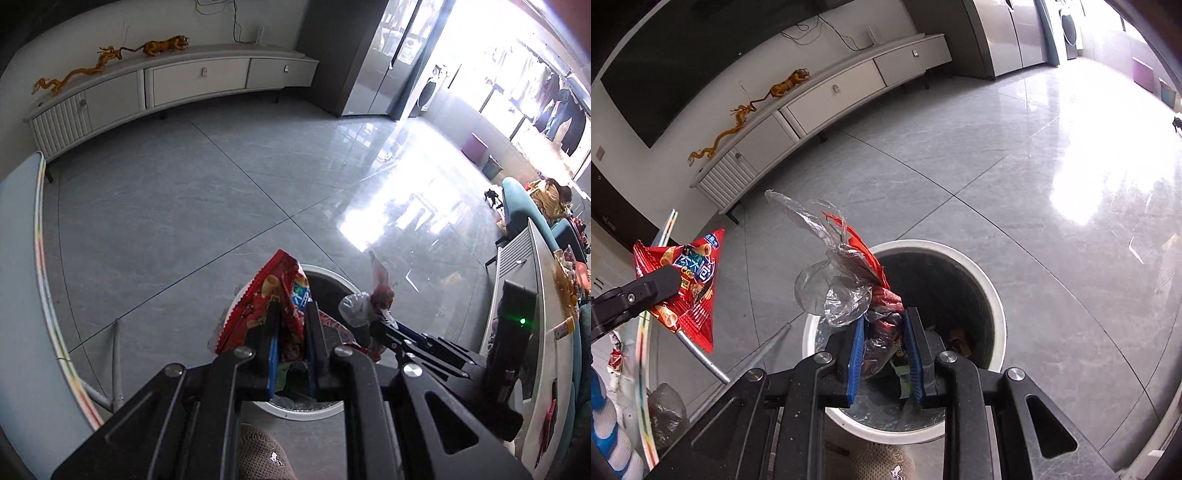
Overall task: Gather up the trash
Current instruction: 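Carry both bags over the trash bin and open both tools to drop them, then move both tools back to the table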
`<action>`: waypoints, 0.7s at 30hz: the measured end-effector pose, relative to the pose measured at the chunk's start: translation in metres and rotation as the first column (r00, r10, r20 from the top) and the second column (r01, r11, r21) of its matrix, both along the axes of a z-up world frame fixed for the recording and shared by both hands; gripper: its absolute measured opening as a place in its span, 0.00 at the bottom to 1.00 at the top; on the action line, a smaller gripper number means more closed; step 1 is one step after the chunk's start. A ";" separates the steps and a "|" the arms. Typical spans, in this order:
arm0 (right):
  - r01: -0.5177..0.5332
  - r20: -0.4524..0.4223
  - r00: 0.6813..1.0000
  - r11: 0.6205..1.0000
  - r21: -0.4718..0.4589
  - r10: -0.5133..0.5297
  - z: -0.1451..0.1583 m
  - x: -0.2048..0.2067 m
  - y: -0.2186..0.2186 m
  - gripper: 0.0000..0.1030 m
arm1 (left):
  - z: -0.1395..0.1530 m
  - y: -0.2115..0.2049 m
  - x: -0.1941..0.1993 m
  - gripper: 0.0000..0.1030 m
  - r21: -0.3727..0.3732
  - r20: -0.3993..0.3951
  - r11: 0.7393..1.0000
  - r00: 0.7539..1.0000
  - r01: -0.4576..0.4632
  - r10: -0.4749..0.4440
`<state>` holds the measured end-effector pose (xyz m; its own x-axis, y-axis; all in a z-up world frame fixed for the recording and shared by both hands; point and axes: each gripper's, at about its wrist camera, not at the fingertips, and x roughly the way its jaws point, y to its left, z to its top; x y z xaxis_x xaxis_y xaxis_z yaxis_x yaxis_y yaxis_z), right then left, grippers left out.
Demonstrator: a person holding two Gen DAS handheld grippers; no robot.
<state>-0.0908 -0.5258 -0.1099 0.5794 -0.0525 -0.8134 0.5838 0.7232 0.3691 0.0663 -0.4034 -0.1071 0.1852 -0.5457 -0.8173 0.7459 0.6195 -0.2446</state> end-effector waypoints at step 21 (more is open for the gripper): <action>0.069 0.020 0.997 0.997 -0.024 -0.068 0.014 -0.019 -0.013 0.58 | 0.011 0.005 -0.007 0.36 -0.045 -0.003 0.999 1.000 -0.001 0.001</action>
<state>-0.1096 -0.5391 -0.0961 0.5892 -0.1128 -0.8000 0.6251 0.6910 0.3630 0.0589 -0.3980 -0.0960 0.1837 -0.5820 -0.7922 0.7446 0.6085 -0.2744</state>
